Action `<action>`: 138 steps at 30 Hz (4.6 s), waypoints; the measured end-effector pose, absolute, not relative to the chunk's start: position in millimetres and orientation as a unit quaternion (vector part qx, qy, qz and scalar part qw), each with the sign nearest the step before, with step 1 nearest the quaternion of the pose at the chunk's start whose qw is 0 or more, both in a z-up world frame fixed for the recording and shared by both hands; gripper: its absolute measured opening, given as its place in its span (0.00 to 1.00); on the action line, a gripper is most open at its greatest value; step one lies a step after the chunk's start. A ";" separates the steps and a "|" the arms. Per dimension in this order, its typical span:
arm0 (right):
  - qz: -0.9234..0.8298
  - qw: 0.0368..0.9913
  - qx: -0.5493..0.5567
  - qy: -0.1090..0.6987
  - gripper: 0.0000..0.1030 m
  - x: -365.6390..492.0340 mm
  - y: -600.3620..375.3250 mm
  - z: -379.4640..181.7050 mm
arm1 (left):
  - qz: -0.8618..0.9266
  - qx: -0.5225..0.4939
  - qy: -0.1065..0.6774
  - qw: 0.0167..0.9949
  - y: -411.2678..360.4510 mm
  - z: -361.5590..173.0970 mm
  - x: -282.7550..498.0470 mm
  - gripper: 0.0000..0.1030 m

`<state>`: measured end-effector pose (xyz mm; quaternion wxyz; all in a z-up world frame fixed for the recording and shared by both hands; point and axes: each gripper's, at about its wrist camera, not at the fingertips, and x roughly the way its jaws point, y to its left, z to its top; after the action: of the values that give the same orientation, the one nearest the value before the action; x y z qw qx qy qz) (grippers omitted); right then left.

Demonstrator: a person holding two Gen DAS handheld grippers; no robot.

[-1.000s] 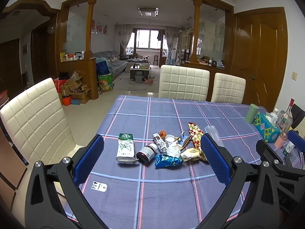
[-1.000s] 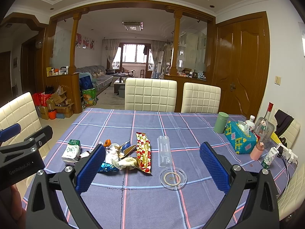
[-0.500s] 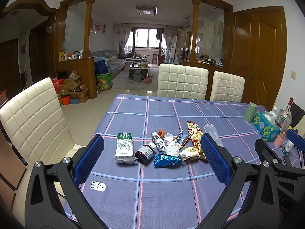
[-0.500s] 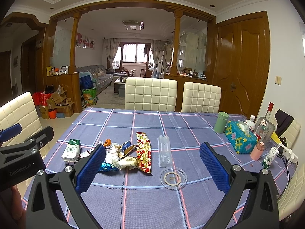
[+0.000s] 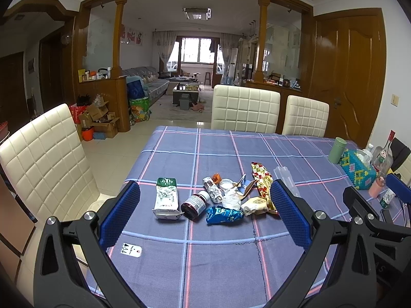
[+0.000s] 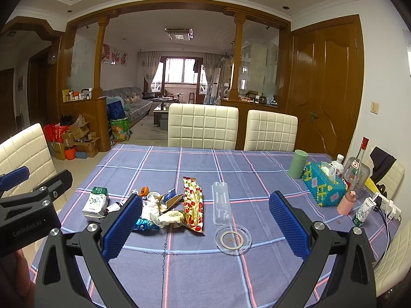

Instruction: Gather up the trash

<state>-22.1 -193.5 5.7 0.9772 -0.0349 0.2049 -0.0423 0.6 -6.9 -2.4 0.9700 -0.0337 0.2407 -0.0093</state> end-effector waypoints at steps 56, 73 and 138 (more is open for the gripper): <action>-0.058 0.946 -0.028 0.319 0.94 43.2 -223.0 -76.5 | -0.005 -0.028 0.342 0.939 -16.0 -69.9 66.0 0.97; -0.058 0.890 0.008 0.453 0.94 113.0 -286.2 -174.9 | 0.028 -0.013 0.473 0.881 -12.4 -184.0 159.7 0.97; -0.038 0.894 0.009 0.447 0.80 128.6 -245.5 -182.4 | -0.008 -0.016 0.447 0.895 34.0 -175.5 159.7 0.82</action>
<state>128.6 -245.5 -182.4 0.8939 0.0088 0.4466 -0.0377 159.7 34.0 -175.5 0.8946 -0.0162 0.4465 -0.0081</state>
